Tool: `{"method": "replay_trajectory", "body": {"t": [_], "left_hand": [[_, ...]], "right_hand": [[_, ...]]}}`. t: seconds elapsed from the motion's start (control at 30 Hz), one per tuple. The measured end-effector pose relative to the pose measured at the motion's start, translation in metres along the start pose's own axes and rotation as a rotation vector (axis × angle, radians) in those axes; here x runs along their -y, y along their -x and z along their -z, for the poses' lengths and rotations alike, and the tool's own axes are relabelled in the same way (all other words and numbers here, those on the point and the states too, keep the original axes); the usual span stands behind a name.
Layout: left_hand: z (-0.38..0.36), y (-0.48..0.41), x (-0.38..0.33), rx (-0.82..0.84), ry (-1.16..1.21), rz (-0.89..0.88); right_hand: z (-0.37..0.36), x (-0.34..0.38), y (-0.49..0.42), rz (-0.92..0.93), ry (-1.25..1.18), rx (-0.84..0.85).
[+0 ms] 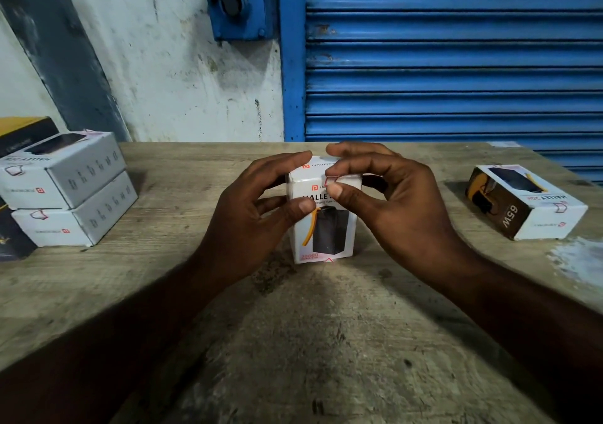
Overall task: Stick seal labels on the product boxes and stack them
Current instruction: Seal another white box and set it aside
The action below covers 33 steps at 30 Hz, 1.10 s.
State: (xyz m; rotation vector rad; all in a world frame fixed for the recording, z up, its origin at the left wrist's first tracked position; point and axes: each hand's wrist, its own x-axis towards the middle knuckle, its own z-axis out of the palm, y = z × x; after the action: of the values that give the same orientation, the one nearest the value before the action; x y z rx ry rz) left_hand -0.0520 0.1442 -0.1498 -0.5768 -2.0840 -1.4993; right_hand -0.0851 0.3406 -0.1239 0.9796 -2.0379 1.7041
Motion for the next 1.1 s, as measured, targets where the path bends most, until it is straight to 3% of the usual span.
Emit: {"method": "replay_trajectory", "body": {"t": [1.1], "left_hand": [[-0.0011, 0.0007, -0.0035, 0.004, -0.027, -0.017]], "right_hand": [[-0.0004, 0.0012, -0.0011, 0.033, 0.093, -0.020]]}}
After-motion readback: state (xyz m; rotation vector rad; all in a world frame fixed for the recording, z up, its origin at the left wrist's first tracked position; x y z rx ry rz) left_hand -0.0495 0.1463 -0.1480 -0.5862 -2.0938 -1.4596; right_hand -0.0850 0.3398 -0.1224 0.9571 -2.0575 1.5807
